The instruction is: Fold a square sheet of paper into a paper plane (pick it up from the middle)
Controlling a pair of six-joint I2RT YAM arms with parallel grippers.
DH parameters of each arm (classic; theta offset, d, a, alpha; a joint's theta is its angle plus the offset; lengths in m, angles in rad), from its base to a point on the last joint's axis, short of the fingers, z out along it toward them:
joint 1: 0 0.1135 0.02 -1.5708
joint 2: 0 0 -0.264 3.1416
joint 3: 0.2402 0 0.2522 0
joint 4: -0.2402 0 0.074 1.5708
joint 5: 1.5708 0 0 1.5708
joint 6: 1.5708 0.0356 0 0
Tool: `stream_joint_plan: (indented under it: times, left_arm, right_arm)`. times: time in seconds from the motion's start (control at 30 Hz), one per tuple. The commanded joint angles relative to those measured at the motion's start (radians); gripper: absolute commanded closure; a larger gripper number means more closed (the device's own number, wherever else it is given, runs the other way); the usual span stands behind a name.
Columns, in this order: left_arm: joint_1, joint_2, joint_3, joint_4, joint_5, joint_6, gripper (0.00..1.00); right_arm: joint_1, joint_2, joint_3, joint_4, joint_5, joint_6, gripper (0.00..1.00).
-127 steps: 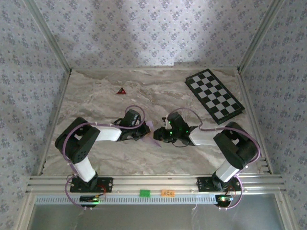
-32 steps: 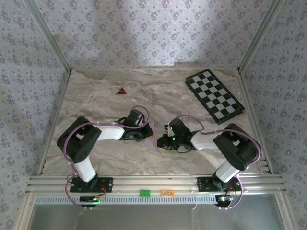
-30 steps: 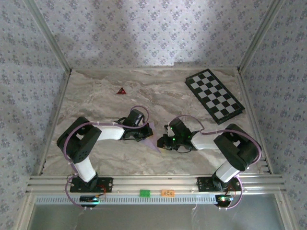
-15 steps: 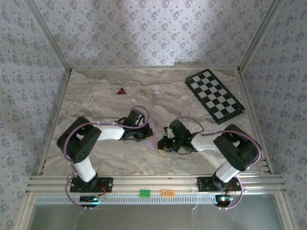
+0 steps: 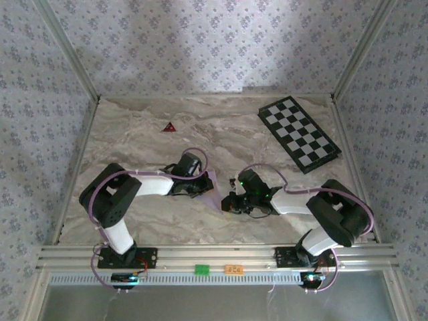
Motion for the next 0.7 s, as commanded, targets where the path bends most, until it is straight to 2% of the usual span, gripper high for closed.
stream_joint_plan:
  times: [0.0, 0.13, 0.27, 0.4, 0.5, 0.67]
  left_arm:
    - [0.006, 0.029, 0.01, -0.029, -0.022, -0.003, 1.0]
    - [0.005, 0.029, 0.009, -0.03, -0.022, -0.004, 1.0]
    - [0.006, 0.029, 0.01, -0.032, -0.023, -0.004, 1.0]
    - [0.006, 0.03, 0.009, -0.032, -0.022, -0.005, 1.0]
    - [0.006, 0.03, 0.01, -0.032, -0.022, -0.004, 1.0]
    - [0.006, 0.035, 0.008, -0.026, -0.019, -0.009, 1.0]
  right_arm:
    - [0.015, 0.037, -0.016, -0.042, -0.035, -0.015, 0.91]
    - [0.025, 0.075, -0.016, -0.042, -0.032, -0.025, 0.96]
    - [0.029, 0.094, -0.013, -0.066, -0.024, -0.034, 0.95]
    - [0.028, 0.047, -0.001, -0.123, 0.001, -0.041, 0.87]
    - [0.026, -0.009, 0.015, -0.167, 0.006, -0.057, 0.86]
    - [0.031, -0.008, 0.012, -0.157, -0.021, -0.06, 0.92]
